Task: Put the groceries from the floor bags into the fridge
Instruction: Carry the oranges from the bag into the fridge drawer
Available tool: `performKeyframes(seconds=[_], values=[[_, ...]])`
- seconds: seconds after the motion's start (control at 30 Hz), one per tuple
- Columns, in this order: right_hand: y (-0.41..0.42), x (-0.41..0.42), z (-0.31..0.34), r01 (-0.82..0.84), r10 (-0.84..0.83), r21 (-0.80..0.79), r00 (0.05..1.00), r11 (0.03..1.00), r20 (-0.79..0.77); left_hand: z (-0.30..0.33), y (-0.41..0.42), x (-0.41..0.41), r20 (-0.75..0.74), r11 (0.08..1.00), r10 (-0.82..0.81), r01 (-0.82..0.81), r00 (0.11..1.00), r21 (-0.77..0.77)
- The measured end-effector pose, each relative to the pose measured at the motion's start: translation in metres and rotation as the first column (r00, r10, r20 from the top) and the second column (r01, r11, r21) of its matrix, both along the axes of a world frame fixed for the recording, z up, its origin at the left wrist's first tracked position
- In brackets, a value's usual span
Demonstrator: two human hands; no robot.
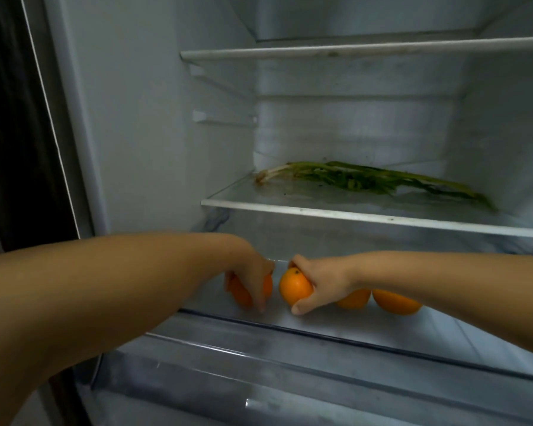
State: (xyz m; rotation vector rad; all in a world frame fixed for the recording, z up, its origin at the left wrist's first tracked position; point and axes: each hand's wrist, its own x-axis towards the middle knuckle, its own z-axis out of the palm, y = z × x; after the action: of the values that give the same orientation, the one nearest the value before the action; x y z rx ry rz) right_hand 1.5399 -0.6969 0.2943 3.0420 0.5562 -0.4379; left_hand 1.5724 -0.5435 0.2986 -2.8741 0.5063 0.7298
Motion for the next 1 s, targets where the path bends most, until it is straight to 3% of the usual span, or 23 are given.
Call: performKeyframes(seconds=[0.3,0.47,0.53,0.67,0.8,0.9,1.0], values=[[0.015,-0.044,0.074,0.022,-0.022,-0.041,1.000,0.999,0.007,0.077,0.002,-0.033,0.067,0.996,-0.017,0.023,0.998,-0.085],[0.021,-0.094,0.105,0.009,-0.026,0.059,0.959,0.998,0.281,0.114,0.014,-0.071,0.247,0.952,-0.043,0.115,0.968,-0.284],[0.019,-0.111,0.109,0.015,-0.046,0.076,0.907,0.997,0.418,0.116,0.015,-0.089,0.393,0.918,-0.037,0.187,0.919,-0.350],[0.017,-0.148,0.114,0.034,-0.101,0.128,0.819,0.991,0.564,0.112,0.023,-0.131,0.722,0.851,0.067,0.339,0.688,-0.402],[0.015,-0.180,0.118,0.033,-0.117,0.139,0.747,0.990,0.654,0.109,0.039,-0.172,0.738,0.812,0.145,0.347,0.659,-0.469],[0.020,-0.205,0.113,0.017,-0.193,0.239,0.647,0.971,0.738,0.098,0.053,-0.210,0.747,0.773,0.232,0.348,0.623,-0.531],[0.035,-0.237,0.088,-0.139,-0.221,0.352,0.558,0.925,0.800,0.076,0.065,-0.256,0.725,0.712,0.361,0.329,0.586,-0.620]])
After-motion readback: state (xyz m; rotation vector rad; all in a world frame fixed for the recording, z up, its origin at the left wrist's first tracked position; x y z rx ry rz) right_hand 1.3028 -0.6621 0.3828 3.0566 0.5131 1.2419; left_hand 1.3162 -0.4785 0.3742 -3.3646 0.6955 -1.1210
